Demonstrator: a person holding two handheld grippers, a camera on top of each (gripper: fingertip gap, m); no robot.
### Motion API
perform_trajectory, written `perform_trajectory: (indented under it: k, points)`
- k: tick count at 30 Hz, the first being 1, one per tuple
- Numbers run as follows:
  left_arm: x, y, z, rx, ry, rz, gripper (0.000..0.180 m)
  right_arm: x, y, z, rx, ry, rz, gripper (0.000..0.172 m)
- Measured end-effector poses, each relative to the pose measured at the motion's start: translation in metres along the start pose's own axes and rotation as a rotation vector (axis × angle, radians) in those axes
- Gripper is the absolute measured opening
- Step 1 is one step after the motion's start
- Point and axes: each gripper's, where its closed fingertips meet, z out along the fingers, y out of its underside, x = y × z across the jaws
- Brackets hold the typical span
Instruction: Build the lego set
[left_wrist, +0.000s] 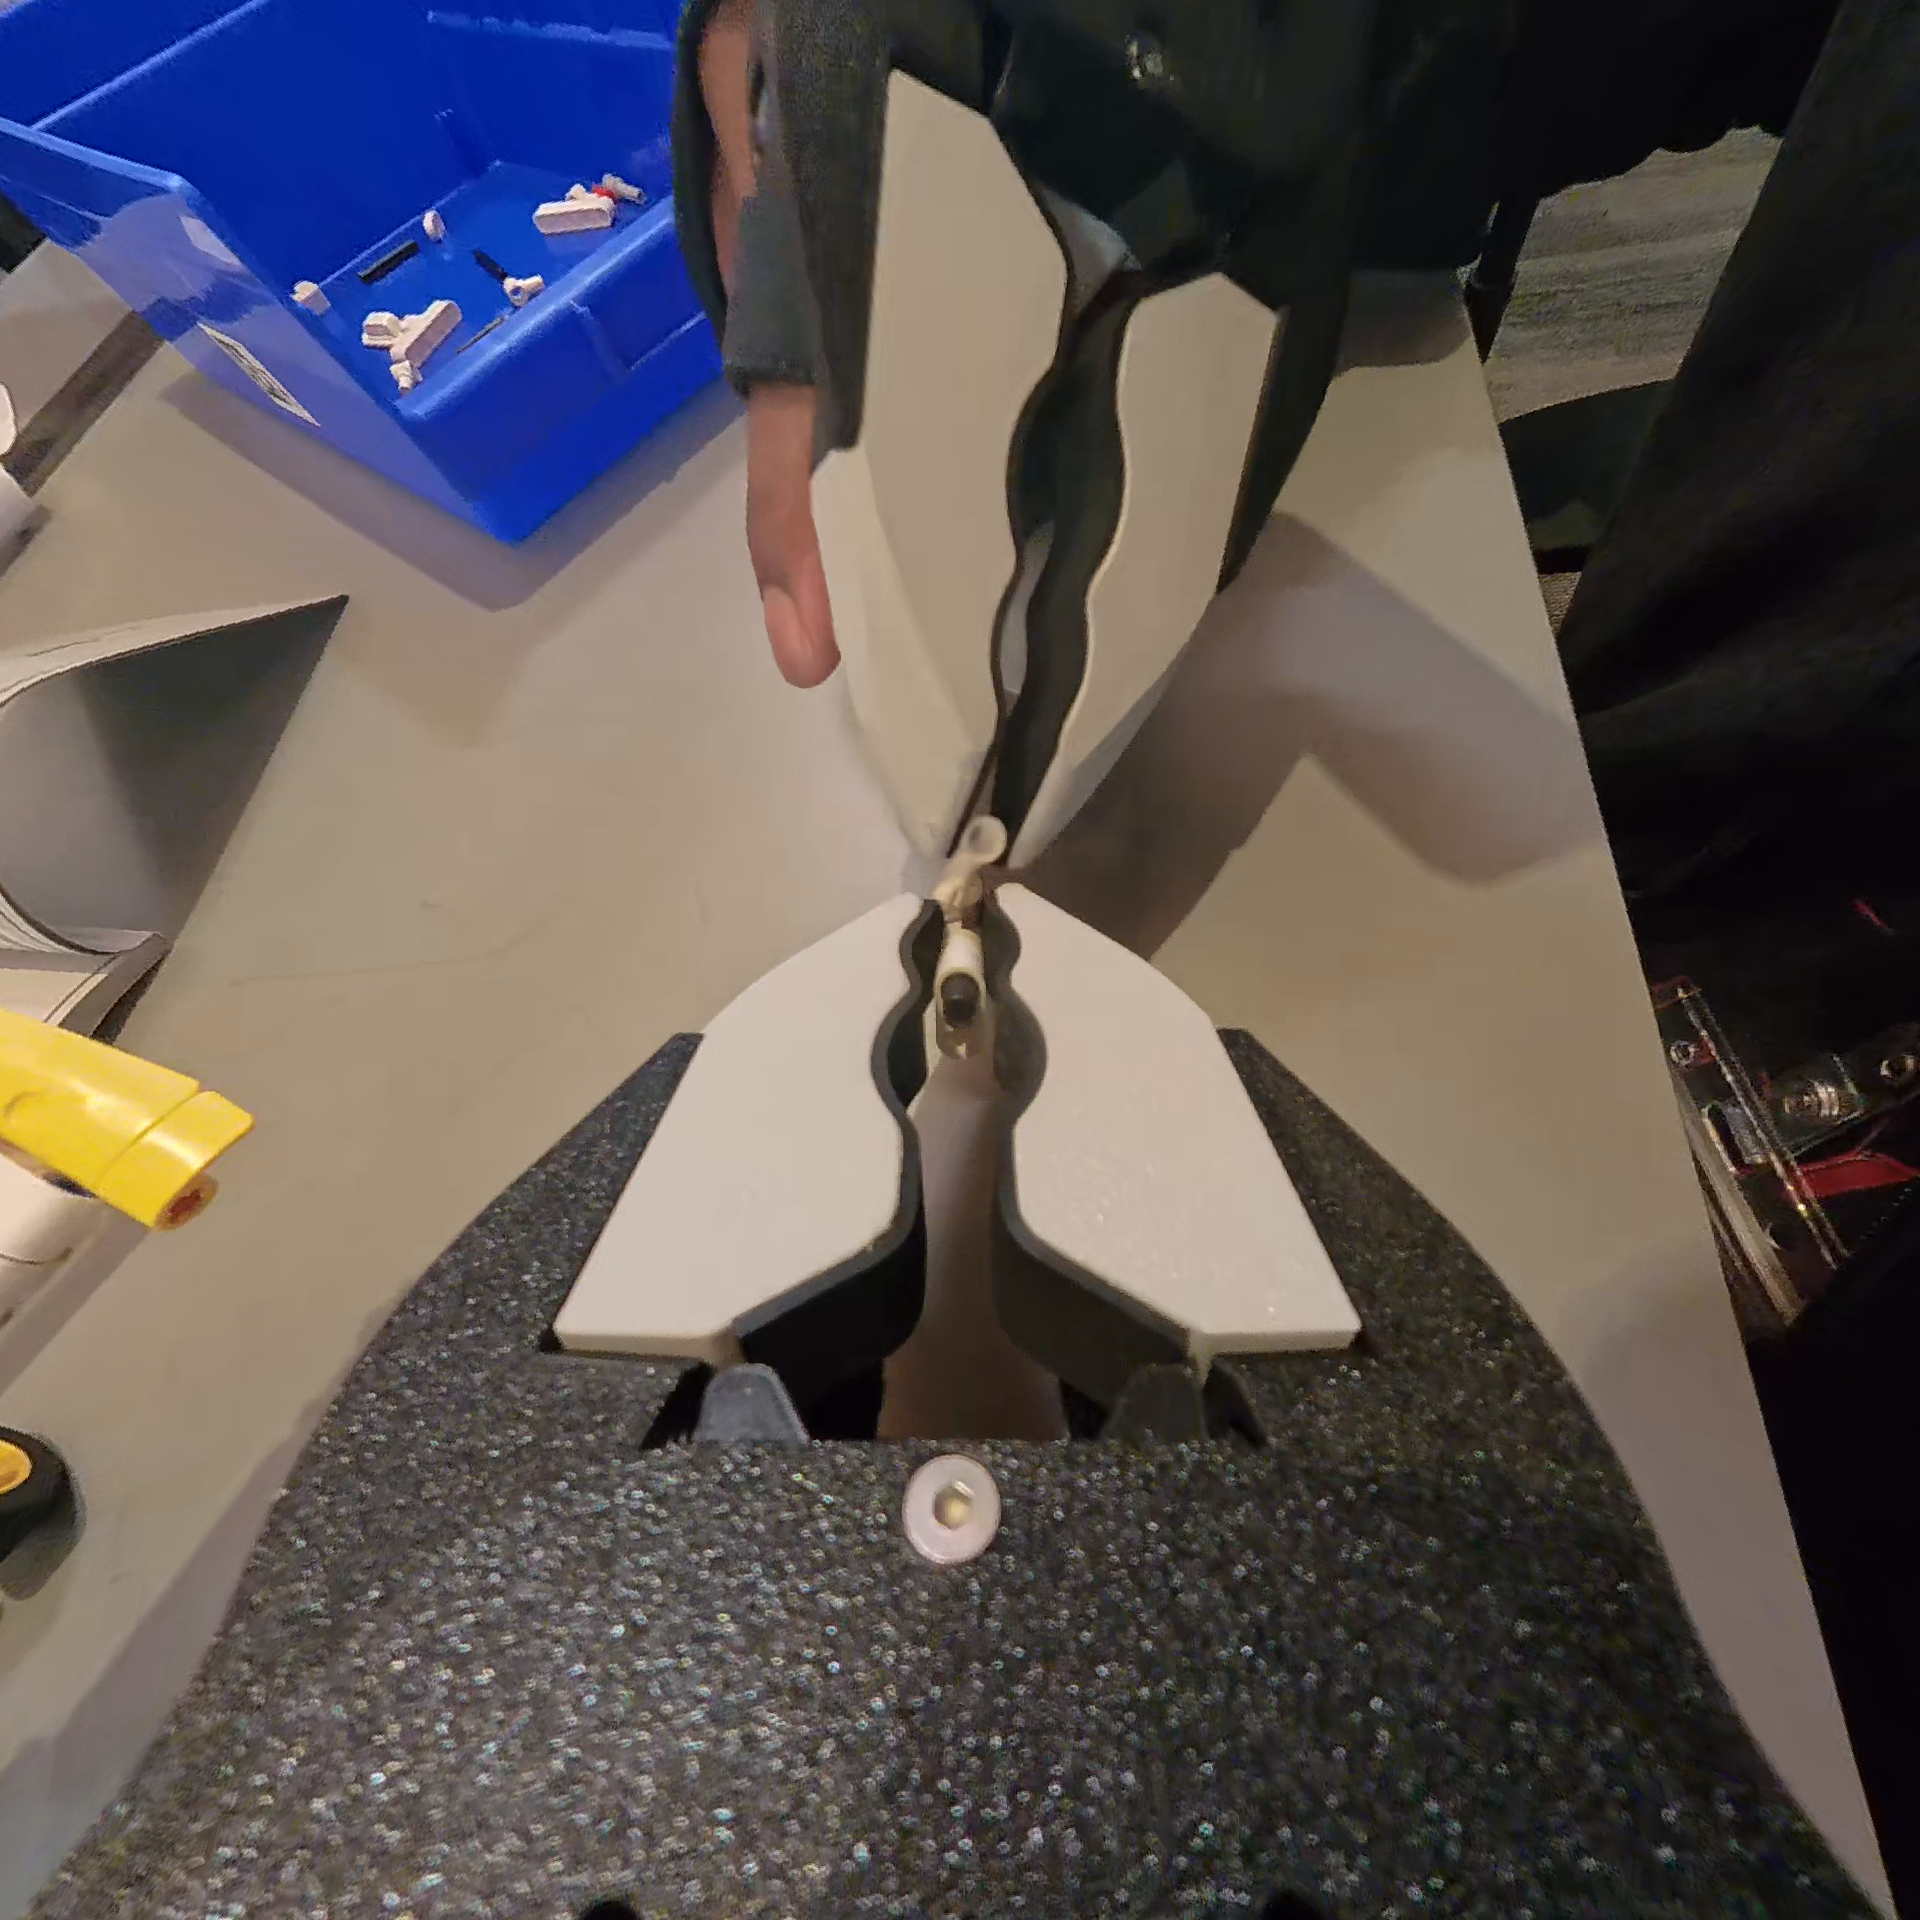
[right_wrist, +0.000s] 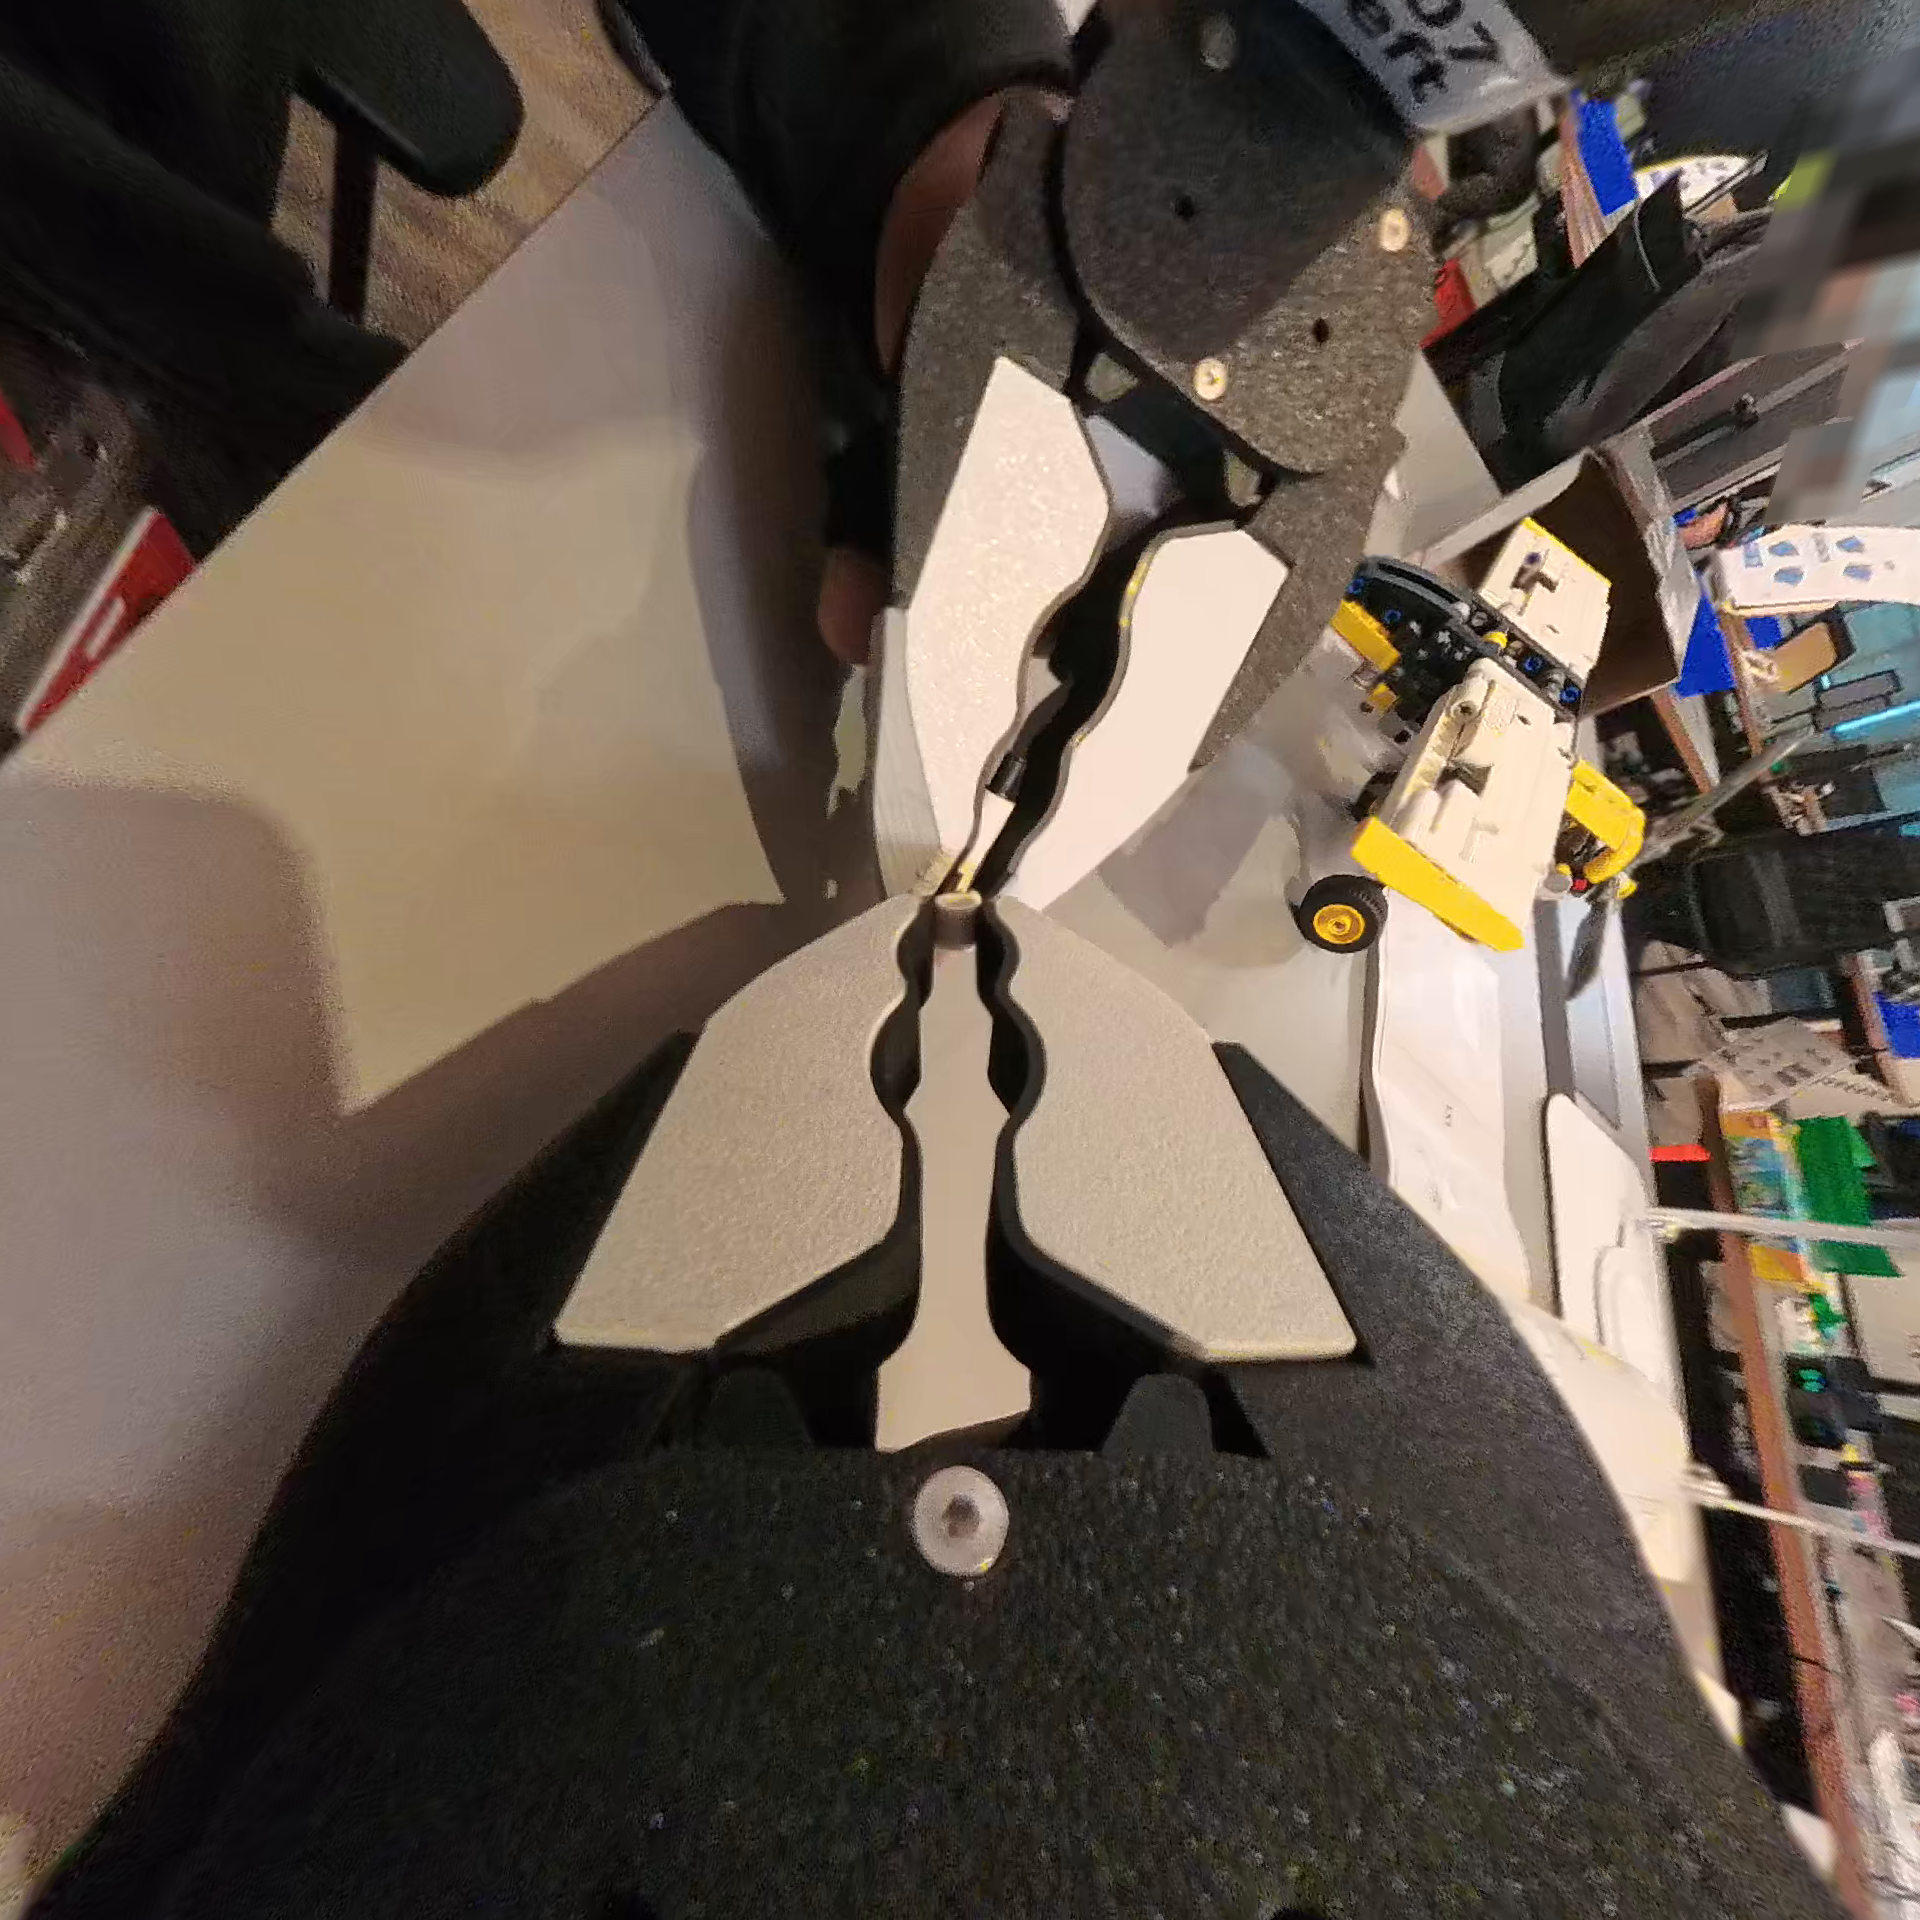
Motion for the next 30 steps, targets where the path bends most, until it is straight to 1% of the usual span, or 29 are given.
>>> perform_trajectory:
  k: [4, 7, 9, 15, 20, 30]
  points:
    - [-0.003, -0.002, -0.003, 0.028, -0.009, -0.024, 0.008, 0.008, 0.007, -0.006, 0.001, 0.012, 0.160, 0.007]
    - [-0.003, -0.008, -0.009, 0.095, 0.015, -0.060, 0.008, 0.009, 0.018, -0.011, 0.000, -0.006, 0.321, 0.007]
    - [-0.004, -0.013, -0.015, 0.147, 0.028, -0.077, 0.008, 0.008, 0.020, -0.012, 0.018, -0.017, 0.387, 0.007]
    - [-0.003, -0.029, -0.026, 0.283, 0.062, -0.127, 0.008, 0.012, 0.001, -0.011, 0.117, -0.029, 0.461, 0.007]
    - [0.000, -0.031, -0.026, 0.293, 0.069, -0.112, 0.008, 0.013, -0.005, -0.013, 0.165, -0.043, 0.508, 0.007]
    - [-0.003, -0.031, -0.026, 0.296, 0.064, -0.136, 0.008, 0.015, -0.005, -0.010, 0.164, 0.008, 0.567, 0.007]
